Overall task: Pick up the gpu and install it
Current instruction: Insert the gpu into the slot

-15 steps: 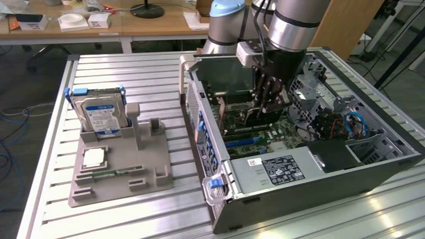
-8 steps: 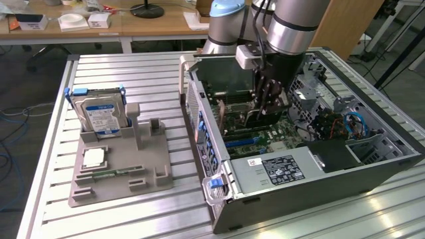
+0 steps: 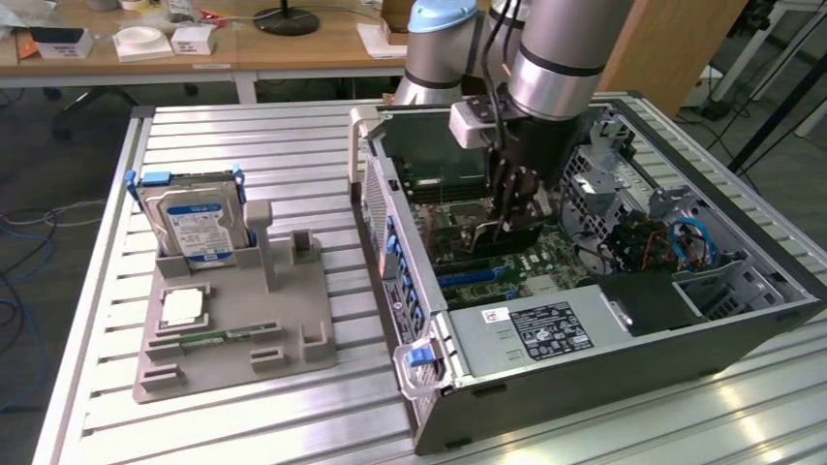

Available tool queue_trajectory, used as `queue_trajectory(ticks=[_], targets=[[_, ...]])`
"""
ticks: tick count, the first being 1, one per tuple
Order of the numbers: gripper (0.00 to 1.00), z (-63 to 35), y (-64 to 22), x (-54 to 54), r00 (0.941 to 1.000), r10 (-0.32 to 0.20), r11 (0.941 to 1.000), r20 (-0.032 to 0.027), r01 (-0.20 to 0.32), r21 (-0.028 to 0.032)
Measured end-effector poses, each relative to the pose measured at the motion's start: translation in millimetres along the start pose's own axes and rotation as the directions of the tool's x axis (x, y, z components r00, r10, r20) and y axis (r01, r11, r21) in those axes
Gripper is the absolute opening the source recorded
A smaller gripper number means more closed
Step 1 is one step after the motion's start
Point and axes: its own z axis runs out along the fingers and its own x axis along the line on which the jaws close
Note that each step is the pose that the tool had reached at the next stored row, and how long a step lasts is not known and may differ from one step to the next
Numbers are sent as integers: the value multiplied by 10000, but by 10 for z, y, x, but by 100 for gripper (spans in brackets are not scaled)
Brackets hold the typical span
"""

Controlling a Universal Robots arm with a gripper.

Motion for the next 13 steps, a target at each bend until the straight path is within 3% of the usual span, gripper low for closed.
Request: queue_trajectory(ticks=[3, 13], targets=[[26, 54, 19, 0, 10000, 0, 10000, 0, 0, 34], [26, 236, 54, -7, 10000, 36, 10000, 0, -36, 62]])
